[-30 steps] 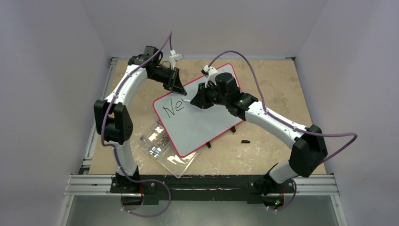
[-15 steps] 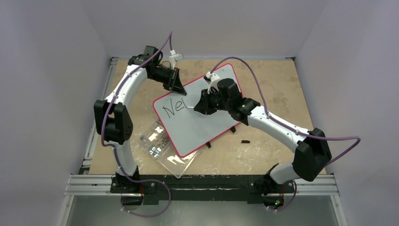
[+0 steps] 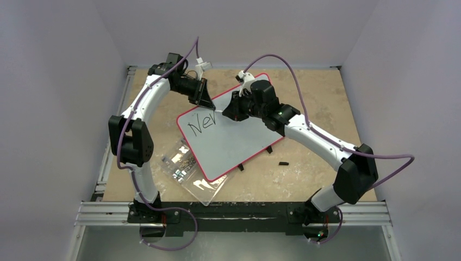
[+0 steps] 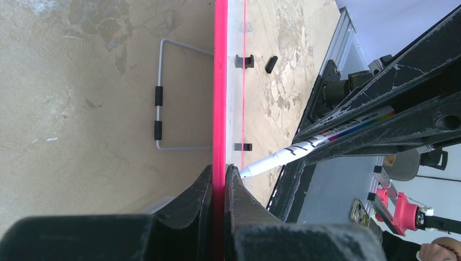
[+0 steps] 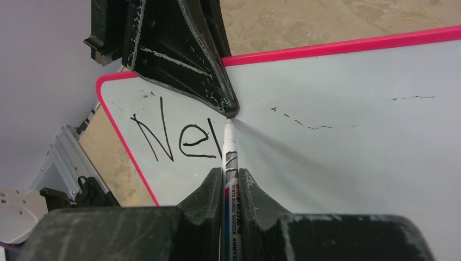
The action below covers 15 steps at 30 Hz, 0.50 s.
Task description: Write a sentence on the whiteboard
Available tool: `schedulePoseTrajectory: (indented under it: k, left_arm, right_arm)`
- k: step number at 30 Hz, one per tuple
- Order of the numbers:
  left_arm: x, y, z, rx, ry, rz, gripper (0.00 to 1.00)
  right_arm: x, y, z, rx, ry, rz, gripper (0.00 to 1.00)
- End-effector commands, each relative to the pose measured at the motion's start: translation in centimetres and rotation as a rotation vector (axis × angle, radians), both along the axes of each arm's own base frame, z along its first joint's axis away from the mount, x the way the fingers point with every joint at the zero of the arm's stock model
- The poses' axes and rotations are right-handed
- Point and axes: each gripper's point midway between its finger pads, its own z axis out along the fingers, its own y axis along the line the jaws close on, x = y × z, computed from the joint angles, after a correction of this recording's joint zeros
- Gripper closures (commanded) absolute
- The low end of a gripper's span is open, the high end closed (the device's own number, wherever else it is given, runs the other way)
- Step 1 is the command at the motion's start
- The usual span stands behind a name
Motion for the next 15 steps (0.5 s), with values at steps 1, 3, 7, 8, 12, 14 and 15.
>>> schedulePoseTrajectory:
  k: [1,3,7,8,12,14,15]
  left_arm:
    - [-1.4,-0.3,0.1,0.063,-0.066,-0.056,1.0]
    - [-1.3,-0.4,0.0,0.063,-0.067,-0.056,1.0]
    - [-1.4,-0.4,0.1,0.063,-0.066,-0.055,1.0]
    - [-1.4,-0.4,0.1,0.063,-0.068,-0.056,1.0]
    - [-1.4,-0.3,0.1,0.063,-0.068,-0.056,1.0]
    - [-1.3,-0.3,0.2,0.062,-0.071,-0.055,1.0]
    - [-1.4,-0.4,0.2,0.062,-0.07,-0.056,1.0]
  right_arm:
    - [0.8,-0.7,-0.3,-0.013,-0.012,-0.045,1.0]
    - [0.4,-1.0,-0.9,-0.017,-0.003,-0.043,1.0]
    - [-0.6,-1.7,-1.9,-0.024,0.017,-0.042,1.0]
    - [-0.8,-1.9,-2.2,-0.029,0.02,-0.041,1.0]
    - [-1.4,-2.6,-3.1,-0.047,0.029,-0.051,1.0]
    - [-1.4,-2.8,-3.2,-0.052,0.029,-0.053,1.0]
    - [-1.4,-2.8,-3.2,-0.053,0.028,-0.055,1.0]
